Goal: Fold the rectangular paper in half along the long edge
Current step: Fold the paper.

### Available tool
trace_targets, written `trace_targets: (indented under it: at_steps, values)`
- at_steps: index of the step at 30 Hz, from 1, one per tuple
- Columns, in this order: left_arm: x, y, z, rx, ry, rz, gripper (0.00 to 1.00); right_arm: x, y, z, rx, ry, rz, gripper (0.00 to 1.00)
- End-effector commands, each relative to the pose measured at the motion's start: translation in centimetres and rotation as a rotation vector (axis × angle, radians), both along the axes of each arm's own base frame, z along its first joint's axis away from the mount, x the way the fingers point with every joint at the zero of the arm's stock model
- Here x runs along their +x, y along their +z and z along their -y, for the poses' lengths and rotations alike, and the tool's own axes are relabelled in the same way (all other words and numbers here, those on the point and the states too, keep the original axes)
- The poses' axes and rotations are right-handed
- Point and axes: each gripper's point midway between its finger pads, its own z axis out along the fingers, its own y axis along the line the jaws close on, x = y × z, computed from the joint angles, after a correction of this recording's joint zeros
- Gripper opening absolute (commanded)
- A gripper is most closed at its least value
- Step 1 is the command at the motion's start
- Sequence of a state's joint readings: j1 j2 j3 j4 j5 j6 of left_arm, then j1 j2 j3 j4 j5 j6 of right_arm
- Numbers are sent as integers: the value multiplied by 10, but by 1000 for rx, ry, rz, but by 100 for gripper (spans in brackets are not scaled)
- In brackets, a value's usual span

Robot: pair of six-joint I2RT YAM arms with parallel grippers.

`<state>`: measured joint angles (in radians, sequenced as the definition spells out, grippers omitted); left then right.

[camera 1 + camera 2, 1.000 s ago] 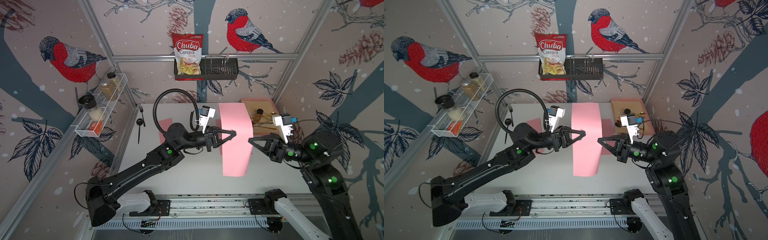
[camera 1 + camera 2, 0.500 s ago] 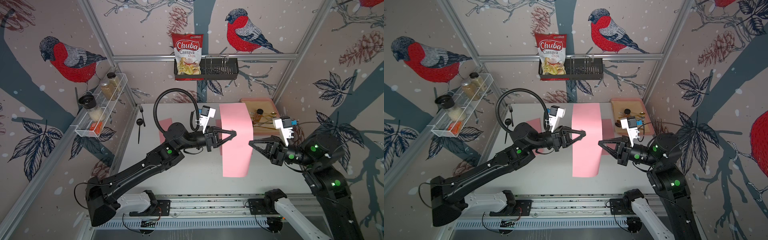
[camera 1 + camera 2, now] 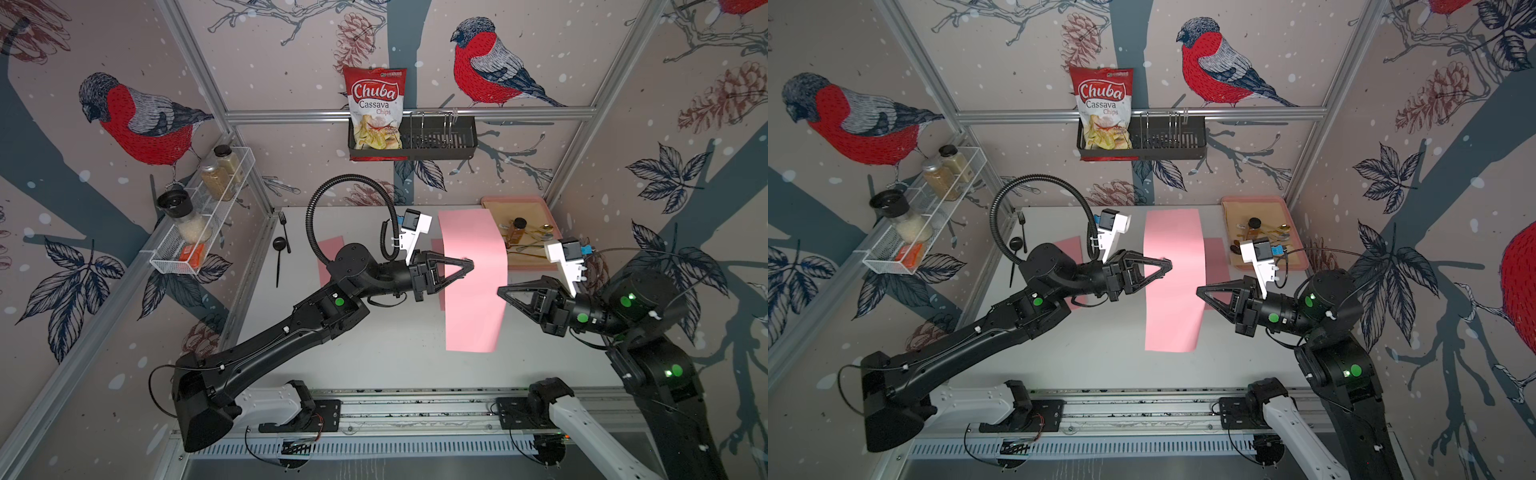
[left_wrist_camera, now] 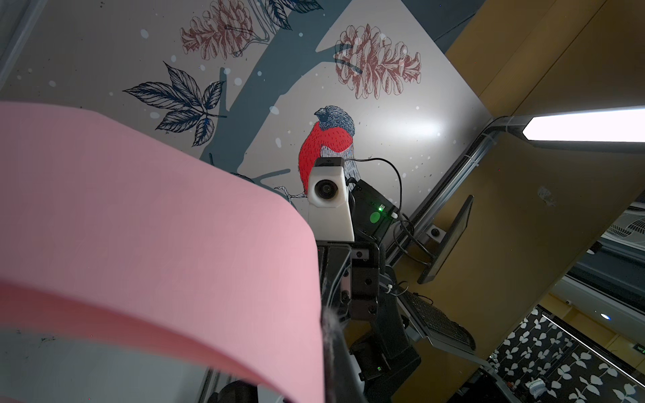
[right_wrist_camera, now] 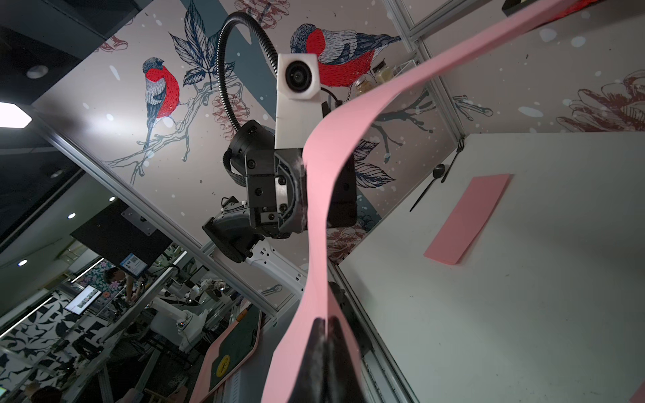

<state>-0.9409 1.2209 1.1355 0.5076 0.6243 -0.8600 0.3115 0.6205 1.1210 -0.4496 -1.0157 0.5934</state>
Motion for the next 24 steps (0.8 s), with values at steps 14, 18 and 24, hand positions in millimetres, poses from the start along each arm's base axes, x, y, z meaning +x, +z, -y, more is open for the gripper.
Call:
trace_targets:
  at_steps: [14,18,24]
  values:
    - [0,10,-4,-15,22,40,0,-8,-7,1,-13,7,-15,11]
    - [0,11,-4,-14,25,44,0,-13,-9,1,-14,23,-22,5]
    - [1,12,-3,-13,24,46,0,-13,-15,2,-21,18,-42,14]
